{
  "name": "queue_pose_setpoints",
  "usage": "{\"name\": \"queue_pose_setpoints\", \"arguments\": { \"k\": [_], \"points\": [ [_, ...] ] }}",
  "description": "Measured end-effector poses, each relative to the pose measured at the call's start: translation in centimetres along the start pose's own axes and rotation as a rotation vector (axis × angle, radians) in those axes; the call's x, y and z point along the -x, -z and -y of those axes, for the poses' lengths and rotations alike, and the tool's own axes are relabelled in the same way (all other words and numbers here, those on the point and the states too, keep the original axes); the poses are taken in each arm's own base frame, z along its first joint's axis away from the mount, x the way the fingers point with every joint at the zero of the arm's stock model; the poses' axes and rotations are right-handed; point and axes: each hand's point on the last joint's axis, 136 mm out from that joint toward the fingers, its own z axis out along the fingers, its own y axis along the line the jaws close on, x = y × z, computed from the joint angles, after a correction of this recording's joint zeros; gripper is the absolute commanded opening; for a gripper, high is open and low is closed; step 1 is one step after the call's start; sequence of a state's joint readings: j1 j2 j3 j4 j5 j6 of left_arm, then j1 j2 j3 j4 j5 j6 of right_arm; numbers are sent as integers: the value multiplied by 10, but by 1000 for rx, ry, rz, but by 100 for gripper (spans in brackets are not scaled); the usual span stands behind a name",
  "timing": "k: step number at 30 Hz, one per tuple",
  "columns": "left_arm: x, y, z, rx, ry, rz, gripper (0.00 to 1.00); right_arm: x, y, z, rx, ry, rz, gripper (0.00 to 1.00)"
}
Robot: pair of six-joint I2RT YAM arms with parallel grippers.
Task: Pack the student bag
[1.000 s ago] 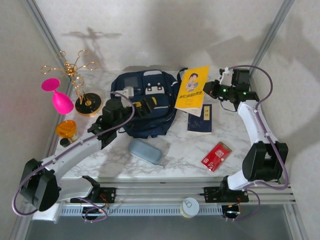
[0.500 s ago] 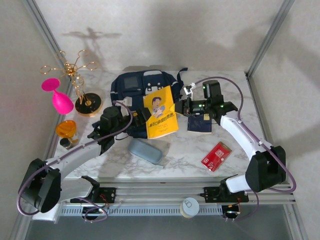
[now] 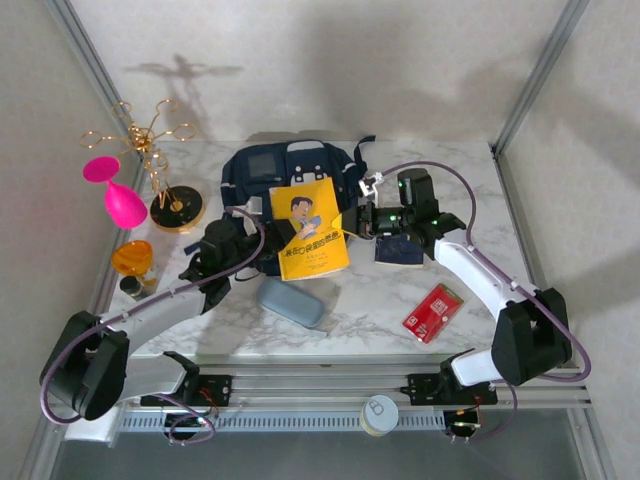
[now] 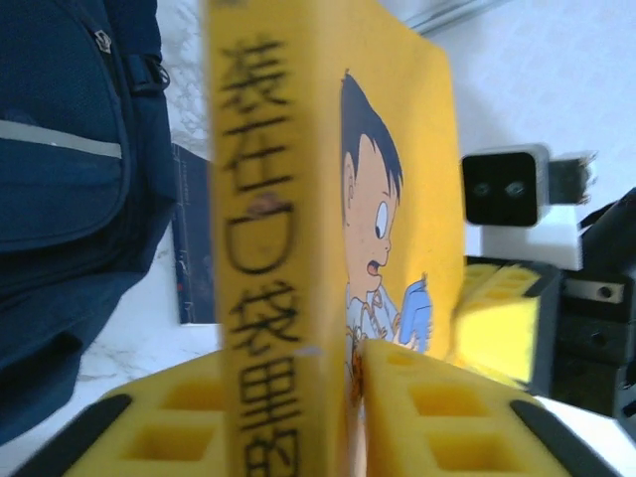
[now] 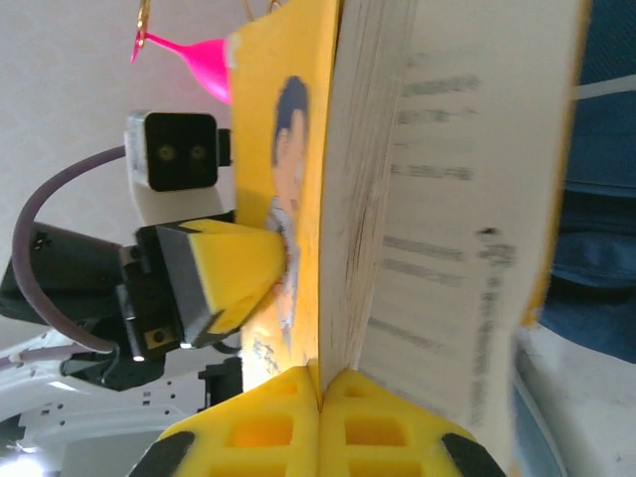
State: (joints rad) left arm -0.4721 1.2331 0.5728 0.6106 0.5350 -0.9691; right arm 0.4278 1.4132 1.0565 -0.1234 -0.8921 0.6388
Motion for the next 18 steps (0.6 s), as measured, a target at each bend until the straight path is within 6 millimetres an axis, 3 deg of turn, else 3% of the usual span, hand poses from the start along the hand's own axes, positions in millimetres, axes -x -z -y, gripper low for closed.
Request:
{"name": "queue_pose_setpoints", "arguments": {
  "k": [4,6,8,14,18],
  "points": [
    [0,2,7,-14,1,4,0,-3,-2,9,-17,-2,-5,62],
    [-2,1,8,-19,7,-1,0,-4,-3,14,-43,-2,-2,82],
    [-2,1,10,-27,21,-3,0,-4,-3,22,-77,-3,8,97],
    [-1,-1,36,-115,37,6,0,-23,-9,44,-68,-87,-5,99],
    [0,-4,44,-136,38,8,0,-25,-12,32,32,-93,-1,94]
  ]
}}
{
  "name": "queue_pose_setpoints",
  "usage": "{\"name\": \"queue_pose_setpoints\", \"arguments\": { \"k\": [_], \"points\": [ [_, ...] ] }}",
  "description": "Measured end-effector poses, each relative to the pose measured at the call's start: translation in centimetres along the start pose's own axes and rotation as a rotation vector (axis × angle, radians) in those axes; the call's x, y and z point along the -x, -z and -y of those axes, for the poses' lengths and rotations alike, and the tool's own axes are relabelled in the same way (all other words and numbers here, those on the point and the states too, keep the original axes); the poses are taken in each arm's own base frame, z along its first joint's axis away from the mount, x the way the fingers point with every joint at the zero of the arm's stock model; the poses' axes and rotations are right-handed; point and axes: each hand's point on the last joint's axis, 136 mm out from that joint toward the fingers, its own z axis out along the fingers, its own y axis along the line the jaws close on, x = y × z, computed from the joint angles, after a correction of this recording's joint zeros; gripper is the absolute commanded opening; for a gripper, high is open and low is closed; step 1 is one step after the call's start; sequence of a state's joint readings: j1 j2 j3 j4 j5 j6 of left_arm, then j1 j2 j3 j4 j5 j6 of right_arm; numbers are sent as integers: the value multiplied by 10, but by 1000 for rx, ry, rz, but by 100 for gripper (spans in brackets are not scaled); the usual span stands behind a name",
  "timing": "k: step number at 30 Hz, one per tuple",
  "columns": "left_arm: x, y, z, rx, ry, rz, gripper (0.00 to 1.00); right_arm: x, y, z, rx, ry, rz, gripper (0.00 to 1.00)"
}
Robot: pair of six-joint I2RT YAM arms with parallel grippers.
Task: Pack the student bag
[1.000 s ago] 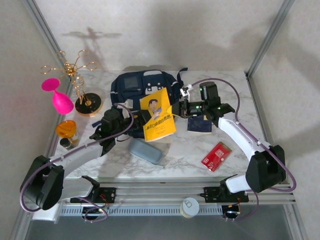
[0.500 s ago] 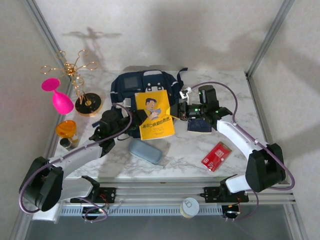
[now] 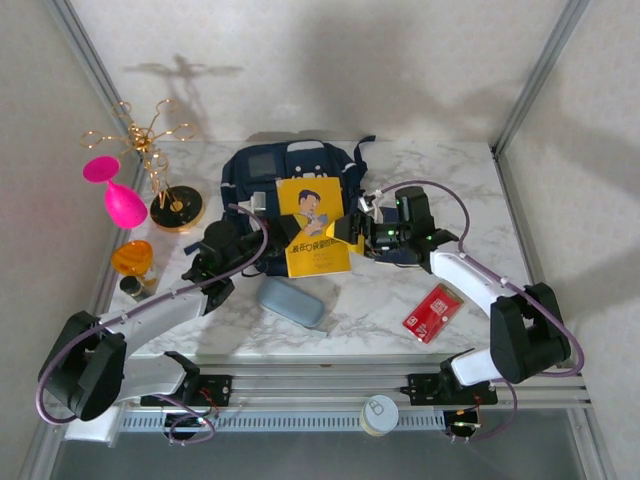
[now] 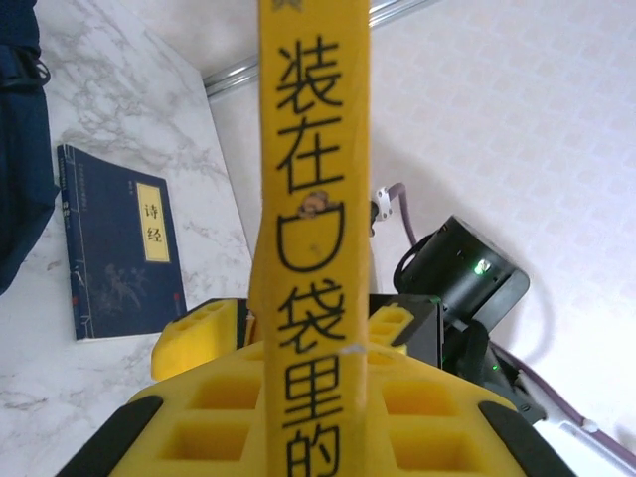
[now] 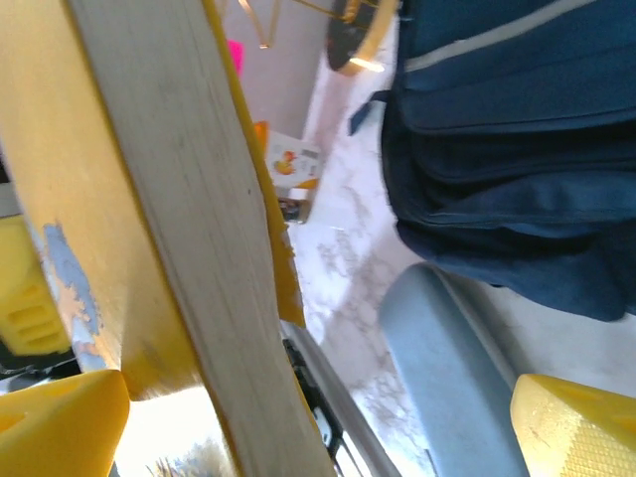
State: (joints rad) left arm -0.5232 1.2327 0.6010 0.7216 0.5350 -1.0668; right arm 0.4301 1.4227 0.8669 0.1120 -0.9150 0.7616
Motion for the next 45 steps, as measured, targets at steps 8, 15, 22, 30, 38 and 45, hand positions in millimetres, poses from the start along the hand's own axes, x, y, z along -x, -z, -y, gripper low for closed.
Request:
{"name": "queue_pose_setpoints", "arguments": {
  "k": [8,15,22,30,38,45],
  "points": [
    [10,-4,-2,38,-12,40,0,-1,13,-47,185,83,28,55],
    [8,-6,-14,80,-30,29,0,-5,12,-39,166,39,17,16],
    [8,-11,-16,116,-105,-1,61,6,19,-32,94,15,28,0],
    [15,-16,-27,336,-409,-124,69,57,105,28,-166,-98,286,0],
    [-40,-38,-93,557,-674,-488,77,58,166,66,-301,-187,406,0],
    [-45,-47,-167,794,-780,-640,78,49,173,78,-308,-220,411,0]
  ]
}}
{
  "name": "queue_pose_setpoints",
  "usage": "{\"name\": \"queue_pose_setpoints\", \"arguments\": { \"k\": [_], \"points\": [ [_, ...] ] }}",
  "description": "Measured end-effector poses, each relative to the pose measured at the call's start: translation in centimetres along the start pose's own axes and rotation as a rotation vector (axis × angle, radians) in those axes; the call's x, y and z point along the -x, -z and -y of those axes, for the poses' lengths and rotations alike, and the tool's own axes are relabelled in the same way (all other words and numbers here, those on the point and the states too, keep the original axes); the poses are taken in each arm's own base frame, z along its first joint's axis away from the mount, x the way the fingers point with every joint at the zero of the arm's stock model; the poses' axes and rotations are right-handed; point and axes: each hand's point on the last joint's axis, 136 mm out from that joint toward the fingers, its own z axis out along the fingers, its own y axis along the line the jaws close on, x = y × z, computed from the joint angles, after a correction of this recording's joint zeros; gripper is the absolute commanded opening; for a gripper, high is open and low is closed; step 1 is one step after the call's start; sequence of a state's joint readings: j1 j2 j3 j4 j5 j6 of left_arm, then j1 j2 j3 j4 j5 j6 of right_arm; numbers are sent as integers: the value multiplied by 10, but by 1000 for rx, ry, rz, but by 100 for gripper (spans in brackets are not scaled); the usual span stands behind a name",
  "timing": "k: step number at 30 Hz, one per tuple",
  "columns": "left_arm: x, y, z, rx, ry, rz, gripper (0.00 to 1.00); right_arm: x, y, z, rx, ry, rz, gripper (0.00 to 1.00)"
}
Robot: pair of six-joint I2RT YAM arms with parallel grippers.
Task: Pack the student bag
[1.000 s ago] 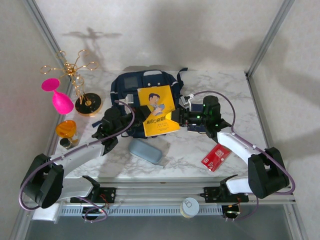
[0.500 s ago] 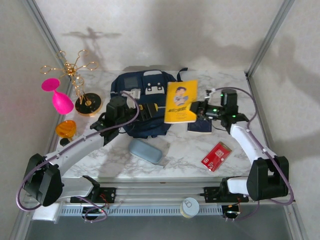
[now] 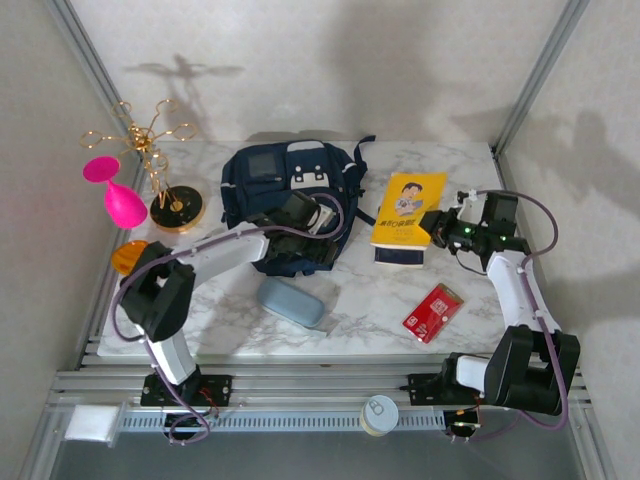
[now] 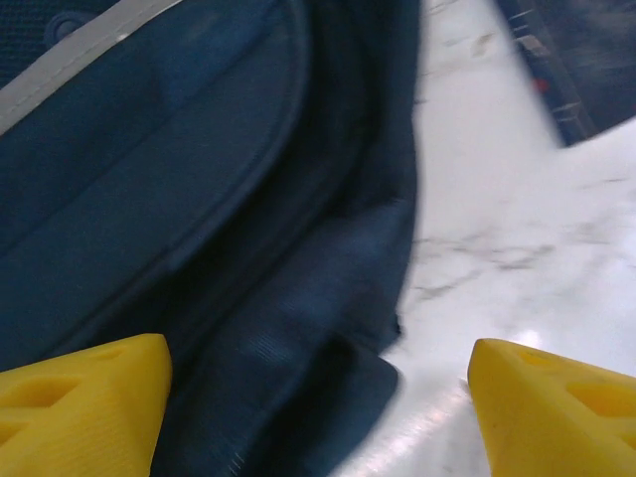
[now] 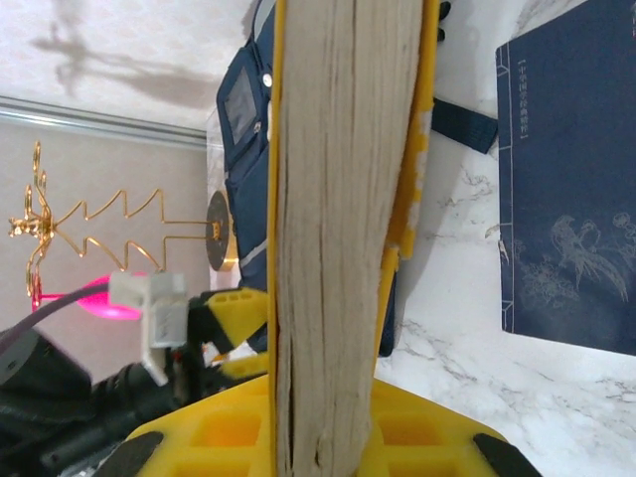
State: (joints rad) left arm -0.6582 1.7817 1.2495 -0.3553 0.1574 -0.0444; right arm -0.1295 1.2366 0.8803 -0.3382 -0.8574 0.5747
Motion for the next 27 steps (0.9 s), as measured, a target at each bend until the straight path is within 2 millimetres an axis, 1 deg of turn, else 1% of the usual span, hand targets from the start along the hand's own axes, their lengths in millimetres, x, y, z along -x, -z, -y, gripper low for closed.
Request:
{"name": "queue_pose_setpoints", "arguments": {
  "k": [1,5,10,12,14,16,20,23,27],
  "points": [
    [-1,-4,-3,16,-5,-10,77,-1,0,1,1,0,-5,0],
    [-2,-15,-12,56,-21,-41,67,-3,0,0,6,3,-10,0],
    [-1,-25,-25,74,-17,-74,40,-2,0,-2,20,7,-12,0],
    [2,-25,-30,77,-11,-77,26,-2,0,-2,21,9,-11,0],
    [9,-23,-34,74,-11,-75,18,-3,0,-2,22,7,-13,0],
    [16,-22,-36,67,-15,-69,15,-3,0,-2,22,6,-15,0],
    [29,-21,-32,39,-18,-58,5,-3,0,-1,23,5,-15,0],
    [40,-16,-28,23,-19,-47,3,-4,0,-2,28,0,-21,0],
    [58,-5,-26,16,-18,-17,3,-9,-1,-3,33,-5,-37,0]
  ]
}}
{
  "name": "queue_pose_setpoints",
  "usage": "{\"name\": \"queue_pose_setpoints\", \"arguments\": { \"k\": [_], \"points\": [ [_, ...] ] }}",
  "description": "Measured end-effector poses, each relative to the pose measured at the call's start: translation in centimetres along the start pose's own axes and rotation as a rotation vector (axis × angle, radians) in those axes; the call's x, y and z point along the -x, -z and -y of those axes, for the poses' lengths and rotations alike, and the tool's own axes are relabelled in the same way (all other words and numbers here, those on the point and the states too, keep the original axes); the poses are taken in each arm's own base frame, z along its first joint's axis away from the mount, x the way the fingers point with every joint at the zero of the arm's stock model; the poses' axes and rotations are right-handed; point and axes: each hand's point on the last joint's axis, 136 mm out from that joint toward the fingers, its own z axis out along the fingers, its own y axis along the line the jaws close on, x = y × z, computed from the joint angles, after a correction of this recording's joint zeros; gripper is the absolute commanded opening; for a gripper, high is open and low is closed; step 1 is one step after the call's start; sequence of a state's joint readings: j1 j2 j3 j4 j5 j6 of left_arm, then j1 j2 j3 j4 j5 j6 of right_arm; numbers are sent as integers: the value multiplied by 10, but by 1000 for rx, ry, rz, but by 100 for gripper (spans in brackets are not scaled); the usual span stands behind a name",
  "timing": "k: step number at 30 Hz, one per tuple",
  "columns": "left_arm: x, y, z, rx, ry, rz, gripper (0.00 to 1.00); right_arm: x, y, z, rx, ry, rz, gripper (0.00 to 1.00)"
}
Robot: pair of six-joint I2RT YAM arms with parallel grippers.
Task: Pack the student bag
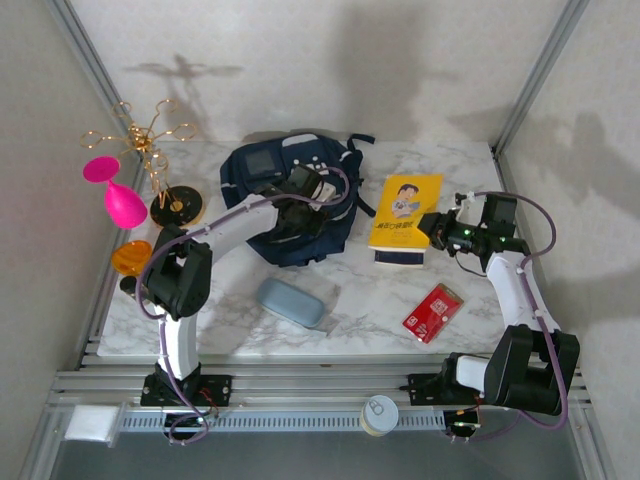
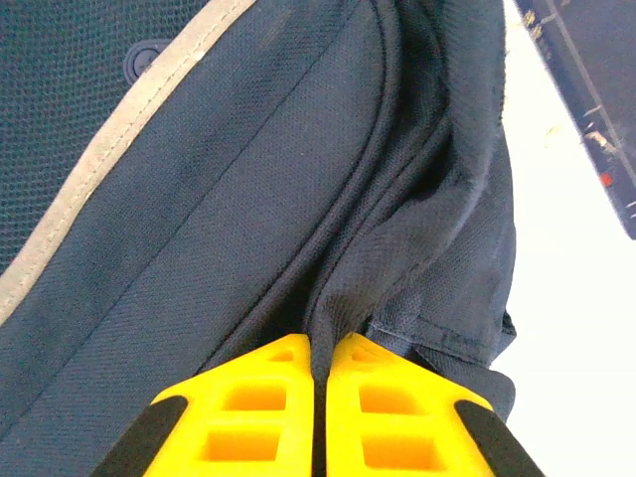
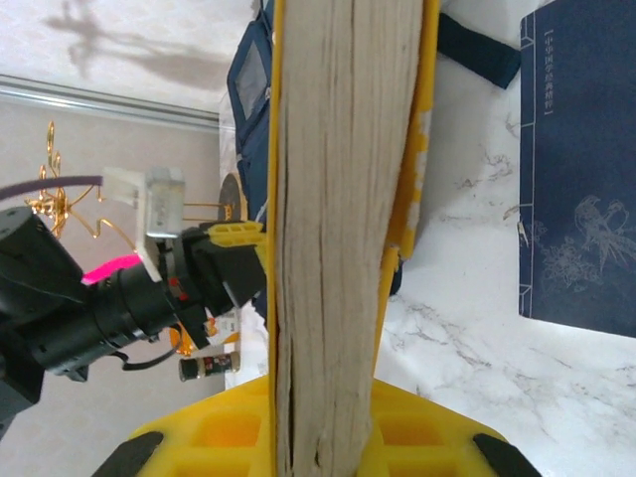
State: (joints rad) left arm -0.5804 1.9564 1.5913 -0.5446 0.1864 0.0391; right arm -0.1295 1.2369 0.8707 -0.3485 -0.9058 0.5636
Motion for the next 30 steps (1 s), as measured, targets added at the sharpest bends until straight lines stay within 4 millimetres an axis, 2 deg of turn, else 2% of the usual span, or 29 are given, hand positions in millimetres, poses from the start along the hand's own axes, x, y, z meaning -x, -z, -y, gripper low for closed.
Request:
{"name": "queue_pose_setpoints", "arguments": {
  "k": [5,9,14,18,21,26,28,30],
  "points": [
    [18,14,2,-8,0,41,5,-15,-8,-4,9,-2,-53,0],
    [16,17,4,-26,1,47,7,-32,-19,-7,21,7,-107,0],
    [2,2,7,-53,2,0,18,-38,-21,-1,13,-9,-121,0],
    [-16,-20,8,-71,11,-59,21,-41,-23,4,11,-14,-124,0],
    [-22,-30,8,-72,14,-81,19,-42,-23,5,10,-14,-125,0],
    [-22,-30,8,-72,13,-81,17,-42,-23,5,7,-4,-124,0],
    [-22,-30,7,-71,12,-81,11,-42,-23,5,7,3,-124,0],
    [-21,-30,7,-70,7,-79,10,-42,-23,6,6,6,-123,0]
  ]
}}
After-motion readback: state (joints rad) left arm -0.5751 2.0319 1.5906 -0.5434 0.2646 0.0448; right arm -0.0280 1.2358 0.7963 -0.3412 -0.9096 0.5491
